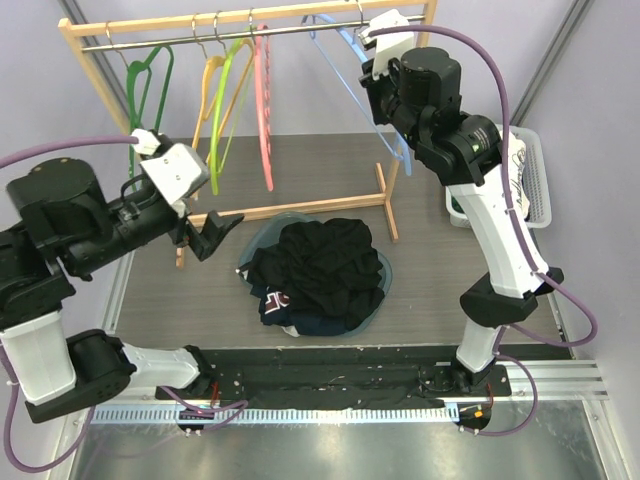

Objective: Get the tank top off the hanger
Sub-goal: Place the hanger at the clothesline.

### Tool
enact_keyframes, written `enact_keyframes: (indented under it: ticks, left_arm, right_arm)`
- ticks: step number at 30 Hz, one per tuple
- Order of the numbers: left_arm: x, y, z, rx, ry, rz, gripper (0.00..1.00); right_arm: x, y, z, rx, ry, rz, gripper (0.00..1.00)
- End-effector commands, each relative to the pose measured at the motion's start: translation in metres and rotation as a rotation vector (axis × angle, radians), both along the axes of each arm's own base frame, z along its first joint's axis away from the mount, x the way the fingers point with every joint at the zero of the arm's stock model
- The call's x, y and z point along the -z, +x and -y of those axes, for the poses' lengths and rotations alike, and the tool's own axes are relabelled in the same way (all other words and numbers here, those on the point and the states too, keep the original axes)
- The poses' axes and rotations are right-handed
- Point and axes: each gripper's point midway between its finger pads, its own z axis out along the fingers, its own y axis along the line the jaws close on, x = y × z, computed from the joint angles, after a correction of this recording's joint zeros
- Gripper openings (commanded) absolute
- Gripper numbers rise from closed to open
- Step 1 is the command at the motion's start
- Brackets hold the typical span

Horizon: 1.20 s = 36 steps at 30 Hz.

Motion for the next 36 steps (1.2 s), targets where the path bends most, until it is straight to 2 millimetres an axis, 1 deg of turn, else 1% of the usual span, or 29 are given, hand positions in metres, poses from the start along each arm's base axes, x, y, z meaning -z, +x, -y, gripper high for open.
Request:
enact_keyframes:
  ticks: [1,3,6,10,14,19,23,26,29,31,33,36]
  left_arm:
    - [0.015,0.01,-0.001,-0.035,0.055,-0.03,1.0]
    - [0.016,0.012,-0.001,-0.041,0.054,-0.039,1.0]
    - [0.017,0.014,0.0,-0.041,0.054,-0.044,1.0]
    - [0.018,0.017,0.001,-0.043,0.055,-0.052,1.0]
    - [0.019,0.018,0.002,-0.044,0.051,-0.063,1.0]
    - [0.023,0.025,0.011,-0.034,0.06,-0.083,1.0]
    - [0.023,0.029,0.012,-0.04,0.064,-0.085,0.99]
    - [0.026,0.028,0.018,-0.016,0.062,-0.1,1.0]
    - [0.027,0.03,0.019,-0.019,0.063,-0.108,1.0]
    - [0.028,0.03,0.02,-0.015,0.065,-0.109,1.0]
    - [0.028,0.031,0.019,-0.02,0.064,-0.11,1.0]
    - [0.027,0.032,0.019,-0.024,0.062,-0.11,1.0]
  right_arm:
    - [-0.053,-0.003,0.009,0.012,0.092,0.157,0.01]
    - [-0.053,-0.001,0.01,0.011,0.098,0.157,0.01]
    - [-0.047,0.006,0.012,0.019,0.092,0.146,0.01]
    - [-0.037,0.017,0.011,0.013,0.089,0.12,0.01]
    - [-0.024,0.026,0.004,-0.01,0.084,0.09,0.01]
    - [-0.018,0.037,0.004,-0.012,0.094,0.079,0.01]
    - [-0.011,0.041,0.001,-0.026,0.1,0.064,0.01]
    - [-0.002,0.044,-0.002,-0.038,0.097,0.042,0.01]
    - [0.009,0.047,-0.009,-0.057,0.096,0.013,0.01]
    - [0.013,0.047,-0.013,-0.069,0.11,-0.003,0.01]
    - [0.016,0.05,-0.016,-0.071,0.125,-0.013,0.01]
    - [0.015,0.049,-0.023,-0.09,0.139,-0.009,0.01]
